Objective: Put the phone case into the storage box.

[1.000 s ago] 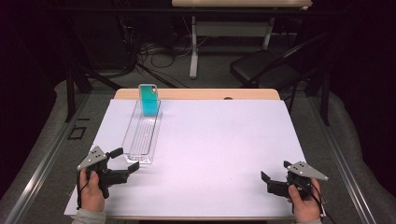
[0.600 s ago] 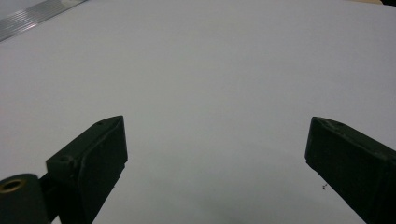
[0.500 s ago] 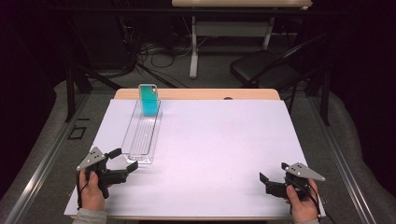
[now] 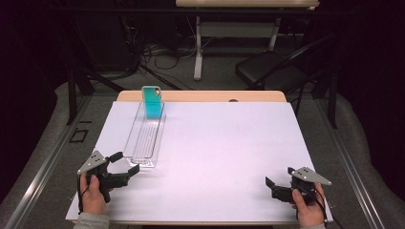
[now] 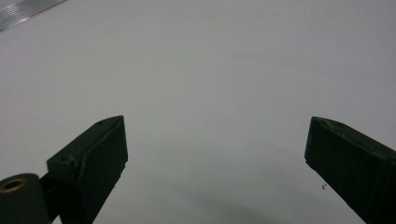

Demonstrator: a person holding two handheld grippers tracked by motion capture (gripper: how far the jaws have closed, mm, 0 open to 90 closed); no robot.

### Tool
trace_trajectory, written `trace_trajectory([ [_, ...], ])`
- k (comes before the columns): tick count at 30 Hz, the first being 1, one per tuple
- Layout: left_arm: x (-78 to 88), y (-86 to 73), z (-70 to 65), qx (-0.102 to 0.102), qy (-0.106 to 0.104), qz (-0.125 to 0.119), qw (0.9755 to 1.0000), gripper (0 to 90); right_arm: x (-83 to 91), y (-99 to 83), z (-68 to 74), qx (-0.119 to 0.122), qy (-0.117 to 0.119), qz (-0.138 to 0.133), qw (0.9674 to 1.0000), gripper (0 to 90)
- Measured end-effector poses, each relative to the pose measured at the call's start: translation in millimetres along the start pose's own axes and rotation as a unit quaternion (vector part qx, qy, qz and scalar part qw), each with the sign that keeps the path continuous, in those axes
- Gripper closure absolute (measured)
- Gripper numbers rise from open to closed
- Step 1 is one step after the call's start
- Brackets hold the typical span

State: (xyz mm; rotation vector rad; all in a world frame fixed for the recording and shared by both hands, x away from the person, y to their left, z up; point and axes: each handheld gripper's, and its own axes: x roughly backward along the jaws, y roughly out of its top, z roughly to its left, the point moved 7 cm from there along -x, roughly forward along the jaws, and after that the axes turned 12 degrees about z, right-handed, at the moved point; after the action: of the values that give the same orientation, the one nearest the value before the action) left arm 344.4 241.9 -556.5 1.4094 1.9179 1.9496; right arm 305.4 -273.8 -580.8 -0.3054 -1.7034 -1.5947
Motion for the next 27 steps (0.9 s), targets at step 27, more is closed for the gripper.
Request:
trace_trajectory([
  [27,-1.9,0.6,2.6,0.000,0.003,0.003,1.0000,6.8,-3.1,-1.6,-5.9,-0.009,-0.007,0.000,0.9999,5.4],
])
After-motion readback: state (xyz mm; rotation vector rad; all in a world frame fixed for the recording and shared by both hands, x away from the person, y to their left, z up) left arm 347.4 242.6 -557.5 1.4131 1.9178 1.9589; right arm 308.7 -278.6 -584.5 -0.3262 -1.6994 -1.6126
